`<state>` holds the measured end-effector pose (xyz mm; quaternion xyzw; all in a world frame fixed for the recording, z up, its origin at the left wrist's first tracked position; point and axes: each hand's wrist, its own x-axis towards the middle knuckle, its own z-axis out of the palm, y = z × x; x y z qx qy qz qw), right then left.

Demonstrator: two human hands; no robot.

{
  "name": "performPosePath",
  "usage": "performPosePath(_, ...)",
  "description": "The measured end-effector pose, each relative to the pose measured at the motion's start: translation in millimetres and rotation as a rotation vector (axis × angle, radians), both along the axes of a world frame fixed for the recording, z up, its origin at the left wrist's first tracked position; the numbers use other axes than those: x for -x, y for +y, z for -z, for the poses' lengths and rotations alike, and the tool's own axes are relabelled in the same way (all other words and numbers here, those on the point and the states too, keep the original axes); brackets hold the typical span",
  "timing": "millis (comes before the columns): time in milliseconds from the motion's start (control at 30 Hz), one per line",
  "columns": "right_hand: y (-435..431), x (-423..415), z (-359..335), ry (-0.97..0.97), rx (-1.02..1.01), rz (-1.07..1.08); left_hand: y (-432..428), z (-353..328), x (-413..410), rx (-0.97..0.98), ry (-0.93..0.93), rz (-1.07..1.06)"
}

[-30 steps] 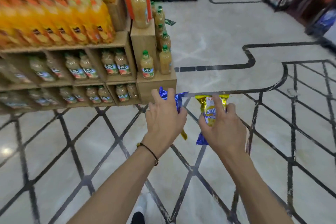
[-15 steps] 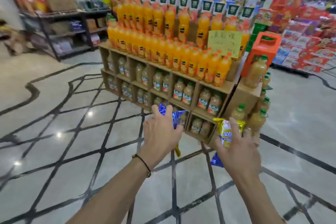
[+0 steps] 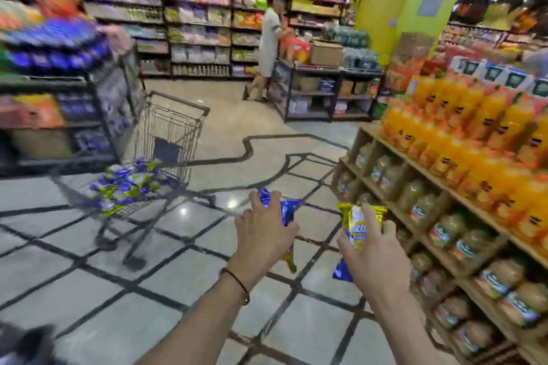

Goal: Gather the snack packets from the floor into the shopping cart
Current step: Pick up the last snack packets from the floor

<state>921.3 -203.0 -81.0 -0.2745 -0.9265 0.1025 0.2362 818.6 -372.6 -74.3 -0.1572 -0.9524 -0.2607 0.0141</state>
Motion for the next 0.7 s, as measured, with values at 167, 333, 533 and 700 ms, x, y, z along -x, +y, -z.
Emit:
performPosePath(167, -71, 125, 1, -0.016, 0.018, -0.212, -79, 7, 87, -0.017, -0.016, -0.21)
performPosePath(333, -126, 248, 23, -0.034, 0.042, -0.413, -139, 23, 167, 0.132, 0.103, -0.43)
performPosePath(533, -187, 408, 42, -0.088, 0.061, -0.626, -200, 23, 297, 0.184, 0.021, -0.622)
performPosePath(700, -255, 522, 39, -0.142, 0.045, -0.799, -255, 16, 378, 0.212, -0.019, -0.772)
